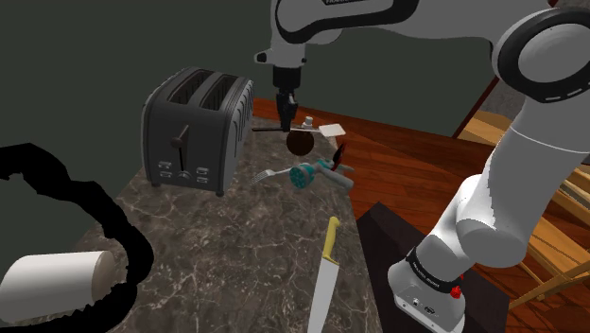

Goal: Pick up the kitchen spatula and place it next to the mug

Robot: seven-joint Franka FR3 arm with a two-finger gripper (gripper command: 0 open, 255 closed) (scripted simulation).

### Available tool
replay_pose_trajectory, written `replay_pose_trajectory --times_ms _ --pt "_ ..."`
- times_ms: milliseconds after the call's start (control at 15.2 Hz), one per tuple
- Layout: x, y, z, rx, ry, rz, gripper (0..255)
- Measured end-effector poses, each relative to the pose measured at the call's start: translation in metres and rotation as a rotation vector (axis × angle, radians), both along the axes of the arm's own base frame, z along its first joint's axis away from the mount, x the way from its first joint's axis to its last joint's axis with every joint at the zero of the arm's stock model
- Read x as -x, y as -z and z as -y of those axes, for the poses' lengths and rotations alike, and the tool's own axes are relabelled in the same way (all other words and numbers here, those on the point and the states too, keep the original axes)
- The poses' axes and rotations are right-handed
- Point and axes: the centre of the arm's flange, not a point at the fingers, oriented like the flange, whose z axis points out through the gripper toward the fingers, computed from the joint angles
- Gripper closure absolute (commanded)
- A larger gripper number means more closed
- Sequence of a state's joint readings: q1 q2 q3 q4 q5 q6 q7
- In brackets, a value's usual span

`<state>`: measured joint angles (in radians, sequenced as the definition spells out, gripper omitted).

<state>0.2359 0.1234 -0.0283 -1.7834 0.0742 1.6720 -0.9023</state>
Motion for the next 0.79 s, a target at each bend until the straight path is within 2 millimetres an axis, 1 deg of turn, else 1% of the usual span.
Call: replay_pose_trajectory --times_ms 330,462,792 --pt "0.0 -0.023 0.001 0.0 0.0 0.0 255" --pt "0.009 -0.026 -0.014 0.0 0.0 0.0 255" --pt "0.043 -0.026 -0.067 0.0 -0.001 -0.001 255"
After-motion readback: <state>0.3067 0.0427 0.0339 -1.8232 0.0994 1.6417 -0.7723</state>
